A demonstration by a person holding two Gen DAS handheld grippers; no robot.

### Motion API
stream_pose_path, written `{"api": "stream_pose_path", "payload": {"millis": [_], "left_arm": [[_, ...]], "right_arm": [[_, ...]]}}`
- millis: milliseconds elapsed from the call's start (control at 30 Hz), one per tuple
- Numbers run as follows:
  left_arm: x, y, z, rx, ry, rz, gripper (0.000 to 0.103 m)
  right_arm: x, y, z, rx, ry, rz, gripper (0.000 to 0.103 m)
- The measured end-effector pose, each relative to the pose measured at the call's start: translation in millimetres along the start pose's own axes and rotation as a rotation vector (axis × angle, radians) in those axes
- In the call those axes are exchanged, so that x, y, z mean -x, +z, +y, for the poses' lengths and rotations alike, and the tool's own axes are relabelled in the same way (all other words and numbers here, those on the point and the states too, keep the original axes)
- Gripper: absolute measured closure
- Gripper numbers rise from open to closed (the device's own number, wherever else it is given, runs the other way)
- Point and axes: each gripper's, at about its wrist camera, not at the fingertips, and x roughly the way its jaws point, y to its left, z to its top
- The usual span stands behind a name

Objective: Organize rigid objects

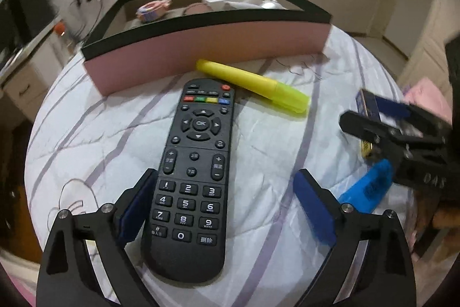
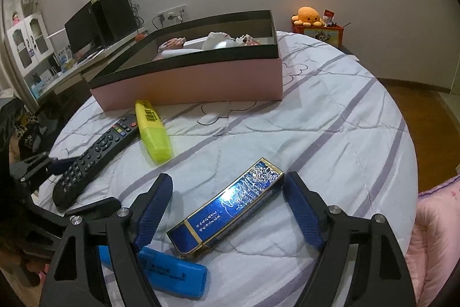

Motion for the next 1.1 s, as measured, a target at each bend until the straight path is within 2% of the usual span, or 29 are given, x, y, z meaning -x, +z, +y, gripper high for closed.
{"api": "stream_pose_path", "payload": {"millis": [67,200,233,367,533,767,833,867,900,967,1067,1100], "left_arm": [[2,-1,-2,-0.022,0.023,0.018,0.009],[1,-2,5,-0.009,-0.007,0.012,0.004],[0,-1,6,0.001,-0.027,0.013,0.000],[-2,-3,1,-0.032,-0.022,-0.010,0.000],[-1,-6,2,-0.037,-0.032,-0.032,0.000],[6,-6,7,-0.083,-0.019,-0.002,0.000],[6,-3,16,-0.066,-0.016,0.023,0.000],[7,-1,19,-0.058,-0.010,0.022,0.000],[8,0,23,-0.046,-0.001,0.017,0.001],[5,3,30,-0.013,0.018,0.022,0.006],[3,4,32,0.004,0.026,0.011,0.021],[3,4,31,-0.004,0.019,0.004,0.034]], "right_arm": [[3,-3,0,-0.015,-0.006,-0.011,0.022],[6,-5,0,-0.040,0.000,-0.016,0.022],[6,-5,0,-0.054,0.003,-0.015,0.022],[8,-8,0,-0.092,0.000,-0.047,0.022],[6,-8,4,-0.068,-0.022,-0.042,0.021],[12,-14,11,-0.076,-0.088,-0.048,0.022],[13,-14,13,-0.094,-0.104,-0.042,0.022],[13,-14,13,-0.098,-0.109,-0.039,0.023],[13,-13,13,-0.100,-0.120,-0.035,0.028],[14,-13,11,-0.119,-0.153,-0.033,0.039],[15,-12,8,-0.128,-0.157,-0.025,0.049],[16,-11,7,-0.126,-0.156,-0.022,0.059]]}}
